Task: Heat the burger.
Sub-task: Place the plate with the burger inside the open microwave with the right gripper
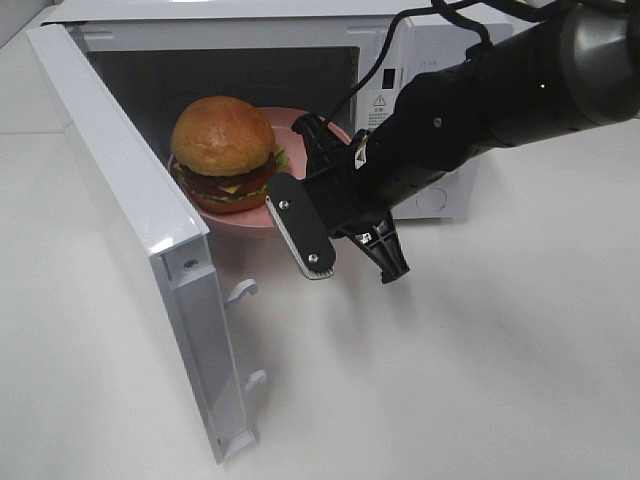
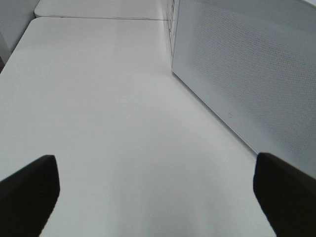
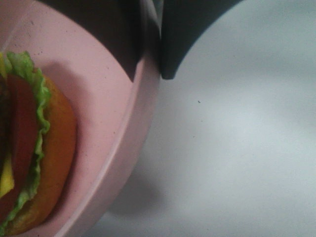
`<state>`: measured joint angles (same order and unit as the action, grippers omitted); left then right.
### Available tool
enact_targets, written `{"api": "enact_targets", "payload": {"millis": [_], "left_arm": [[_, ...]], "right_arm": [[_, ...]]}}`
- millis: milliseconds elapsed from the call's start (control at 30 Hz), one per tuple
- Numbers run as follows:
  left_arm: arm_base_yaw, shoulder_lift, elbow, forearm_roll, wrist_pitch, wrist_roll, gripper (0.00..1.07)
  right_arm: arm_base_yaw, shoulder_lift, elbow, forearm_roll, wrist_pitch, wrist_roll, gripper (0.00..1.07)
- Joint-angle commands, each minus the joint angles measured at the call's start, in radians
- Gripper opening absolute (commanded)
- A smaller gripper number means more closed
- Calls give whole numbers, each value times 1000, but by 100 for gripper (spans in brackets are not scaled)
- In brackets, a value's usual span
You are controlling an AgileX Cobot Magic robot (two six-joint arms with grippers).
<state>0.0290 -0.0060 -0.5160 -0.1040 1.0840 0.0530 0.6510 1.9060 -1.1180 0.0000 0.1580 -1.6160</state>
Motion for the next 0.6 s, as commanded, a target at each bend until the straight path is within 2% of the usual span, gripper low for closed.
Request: {"api": "enact_targets", "payload": {"millis": [33,400,600], "left_arm": [[4,-4,0,-9,-15,-5,100],[4,-4,0,-9,-15,-5,100],[4,-4,0,-9,-15,-5,100]], "right_arm": [[2,1,-37,17,-61,9,5],[1,74,-138,13,-33,29,6],[-1,129,-228,-20,-7,80,6]]}}
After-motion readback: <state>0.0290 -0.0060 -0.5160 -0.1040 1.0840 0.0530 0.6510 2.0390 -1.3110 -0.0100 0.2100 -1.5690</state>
